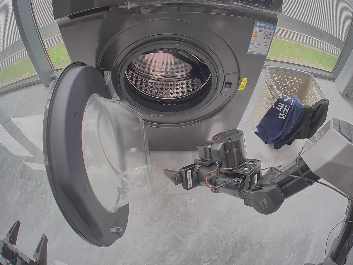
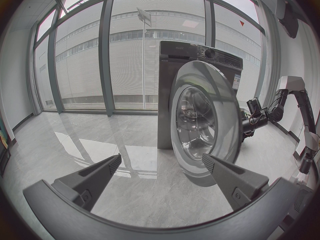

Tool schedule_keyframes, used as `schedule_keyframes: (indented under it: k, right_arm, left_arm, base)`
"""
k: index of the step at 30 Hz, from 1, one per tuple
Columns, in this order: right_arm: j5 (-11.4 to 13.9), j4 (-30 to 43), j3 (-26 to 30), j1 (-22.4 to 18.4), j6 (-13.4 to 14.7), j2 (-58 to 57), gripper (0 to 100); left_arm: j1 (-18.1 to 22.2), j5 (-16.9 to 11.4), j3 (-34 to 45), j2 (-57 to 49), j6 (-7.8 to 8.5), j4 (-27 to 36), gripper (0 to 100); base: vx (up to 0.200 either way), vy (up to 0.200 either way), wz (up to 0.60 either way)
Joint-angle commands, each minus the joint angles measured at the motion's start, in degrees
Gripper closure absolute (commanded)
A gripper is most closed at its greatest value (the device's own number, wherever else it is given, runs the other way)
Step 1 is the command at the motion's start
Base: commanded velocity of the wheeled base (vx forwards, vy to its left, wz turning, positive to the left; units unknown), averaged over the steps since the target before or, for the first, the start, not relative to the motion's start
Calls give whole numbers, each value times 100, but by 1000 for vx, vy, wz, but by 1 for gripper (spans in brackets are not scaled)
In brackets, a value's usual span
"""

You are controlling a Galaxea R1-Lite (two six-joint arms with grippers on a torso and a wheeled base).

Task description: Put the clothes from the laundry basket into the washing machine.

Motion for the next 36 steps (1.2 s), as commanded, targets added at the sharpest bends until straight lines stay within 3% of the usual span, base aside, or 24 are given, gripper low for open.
schedule_keyframes:
  k: [1, 18, 25, 36]
  right_arm:
    - [-3, -1, -171, -33, 2, 35, 0]
    - [-21, 8, -1551, 442, 19, 1125, 0]
    - [-170, -1, -2026, 706, 274, 1344, 0]
    - [-179, 96, -2439, 635, 336, 1353, 0]
  left_arm:
    - [0, 11, 75, -57, -2, 2, 0]
    - [0, 2, 66, -57, 16, 2, 0]
    - [0, 2, 66, -57, 7, 2, 0]
    - [0, 2, 66, -57, 16, 2, 0]
  base:
    - [0, 0, 0]
    - [0, 0, 0]
    - [0, 0, 0]
    - [0, 0, 0]
